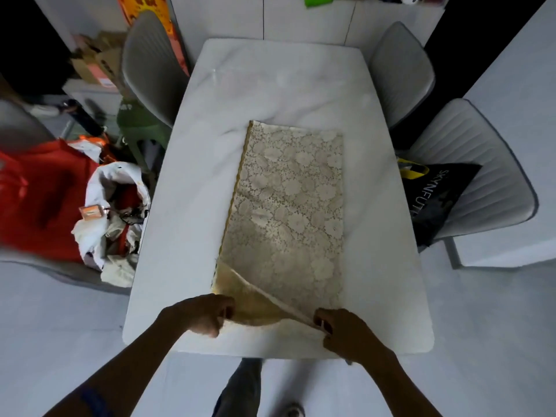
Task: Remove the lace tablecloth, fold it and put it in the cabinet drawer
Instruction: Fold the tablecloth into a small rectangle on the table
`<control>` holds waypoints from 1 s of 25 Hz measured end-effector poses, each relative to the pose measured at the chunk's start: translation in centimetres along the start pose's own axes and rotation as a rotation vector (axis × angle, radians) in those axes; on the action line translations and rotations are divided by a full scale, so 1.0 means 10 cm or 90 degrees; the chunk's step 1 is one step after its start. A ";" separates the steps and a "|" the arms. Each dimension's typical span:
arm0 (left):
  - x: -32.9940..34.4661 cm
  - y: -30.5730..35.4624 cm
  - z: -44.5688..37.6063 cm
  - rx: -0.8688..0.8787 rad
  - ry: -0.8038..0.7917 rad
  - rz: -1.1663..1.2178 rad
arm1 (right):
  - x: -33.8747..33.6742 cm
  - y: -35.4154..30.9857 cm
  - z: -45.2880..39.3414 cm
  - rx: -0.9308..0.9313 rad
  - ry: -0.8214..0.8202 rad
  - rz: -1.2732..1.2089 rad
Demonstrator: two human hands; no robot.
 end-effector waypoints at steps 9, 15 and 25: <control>-0.35 0.38 0.34 0.020 0.296 -0.049 | 0.50 0.04 0.46 -0.009 0.038 0.053; 0.28 0.17 -0.11 -0.041 0.349 -0.032 | 0.62 0.06 0.18 0.064 0.088 0.151; 0.89 -0.72 0.09 -0.233 0.485 0.587 | 1.11 0.85 0.67 0.395 0.363 -0.514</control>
Point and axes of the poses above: each hand's wrist, its own z-axis away from the middle knuckle, its own x-axis out of the palm, y = z × x, the point moved 10 cm from there along -z, towards the middle knuckle, and after that the axes turned 5 degrees about -x, right-handed, at the moved point
